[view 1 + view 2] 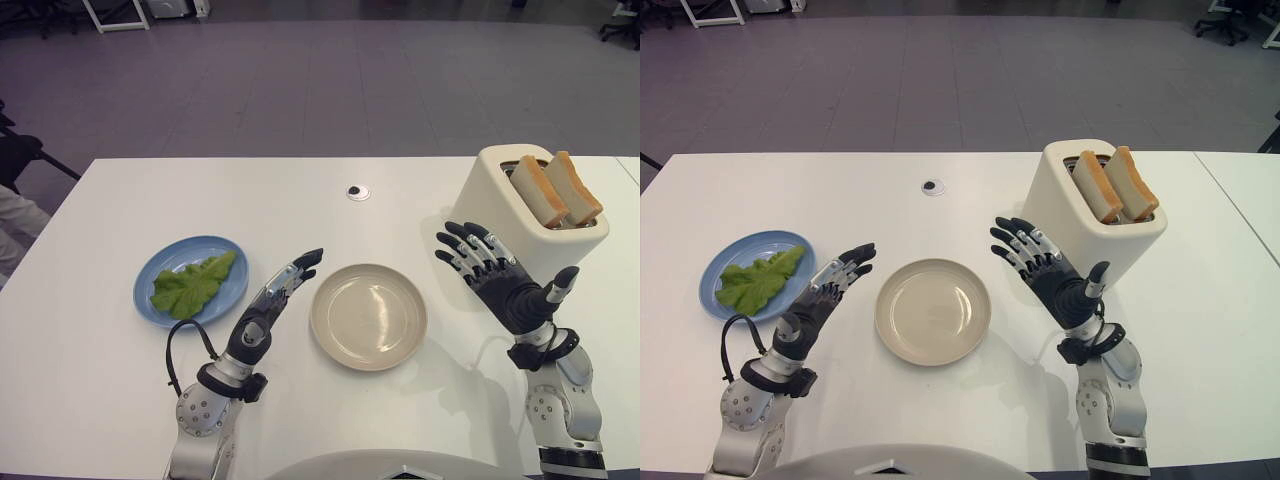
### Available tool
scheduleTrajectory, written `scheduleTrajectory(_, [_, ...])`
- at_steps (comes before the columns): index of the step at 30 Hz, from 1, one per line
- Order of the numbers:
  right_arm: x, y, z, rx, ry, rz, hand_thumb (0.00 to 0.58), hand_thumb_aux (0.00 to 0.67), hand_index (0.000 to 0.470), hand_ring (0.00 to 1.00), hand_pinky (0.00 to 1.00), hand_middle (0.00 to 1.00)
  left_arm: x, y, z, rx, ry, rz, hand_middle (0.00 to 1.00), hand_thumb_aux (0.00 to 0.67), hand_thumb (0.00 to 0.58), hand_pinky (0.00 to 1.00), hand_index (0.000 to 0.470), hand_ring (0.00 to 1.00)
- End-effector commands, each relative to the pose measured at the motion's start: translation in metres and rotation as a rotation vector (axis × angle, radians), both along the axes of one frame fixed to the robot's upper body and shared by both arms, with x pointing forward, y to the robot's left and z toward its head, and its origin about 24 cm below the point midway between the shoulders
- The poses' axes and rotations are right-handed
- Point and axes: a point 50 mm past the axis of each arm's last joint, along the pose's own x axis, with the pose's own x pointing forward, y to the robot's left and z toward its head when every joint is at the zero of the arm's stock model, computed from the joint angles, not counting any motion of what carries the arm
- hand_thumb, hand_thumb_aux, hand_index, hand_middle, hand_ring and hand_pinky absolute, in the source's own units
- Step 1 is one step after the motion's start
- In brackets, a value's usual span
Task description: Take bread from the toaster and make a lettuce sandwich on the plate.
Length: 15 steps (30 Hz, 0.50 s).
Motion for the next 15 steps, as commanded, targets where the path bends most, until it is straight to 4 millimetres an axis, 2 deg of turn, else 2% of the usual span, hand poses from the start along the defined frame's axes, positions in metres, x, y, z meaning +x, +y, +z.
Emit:
scheduleTrajectory(1, [0.0029, 0.0007, -0.0009, -0.018, 0.006, 0.009, 0.000, 0.000, 0.000, 0.00, 0.00, 0.00, 0.0018, 0.0004, -0.0035, 0.015, 0.018, 0.002, 0.00, 0.000, 0.000, 0.00, 0.000, 0.00])
scheduleTrajectory(15, [0.0034, 0.0013, -0.0029, -0.037, 0.001, 0.009, 0.000, 0.000, 0.000, 0.00, 0.00, 0.00, 0.0026, -0.0008, -0.0041, 0.021, 0.013, -0.006, 0.00, 0.000, 0.000, 0.00, 0.000, 0.00])
